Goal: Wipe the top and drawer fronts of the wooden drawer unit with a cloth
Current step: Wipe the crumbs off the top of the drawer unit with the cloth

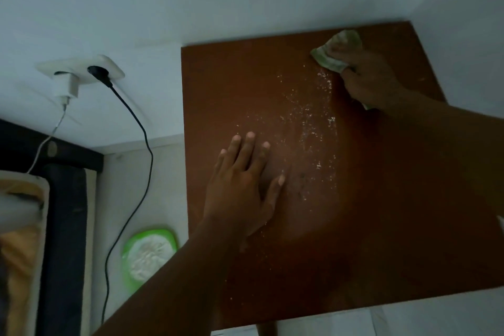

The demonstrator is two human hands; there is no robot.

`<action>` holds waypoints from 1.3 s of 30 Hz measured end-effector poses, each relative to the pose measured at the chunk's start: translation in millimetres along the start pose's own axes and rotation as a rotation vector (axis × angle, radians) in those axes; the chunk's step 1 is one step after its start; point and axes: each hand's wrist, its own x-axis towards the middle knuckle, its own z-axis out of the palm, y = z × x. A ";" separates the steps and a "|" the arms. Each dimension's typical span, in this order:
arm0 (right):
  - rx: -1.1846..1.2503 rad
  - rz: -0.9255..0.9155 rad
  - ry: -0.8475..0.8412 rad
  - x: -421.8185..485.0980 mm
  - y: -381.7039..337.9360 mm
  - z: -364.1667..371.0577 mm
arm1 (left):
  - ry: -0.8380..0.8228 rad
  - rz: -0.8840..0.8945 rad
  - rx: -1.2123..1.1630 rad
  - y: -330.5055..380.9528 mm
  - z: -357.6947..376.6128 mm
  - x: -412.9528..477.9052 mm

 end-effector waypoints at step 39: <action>-0.011 -0.391 -0.220 -235.0 -52.7 33.0 | 0.023 -0.062 -0.141 21.7 25.9 -134.0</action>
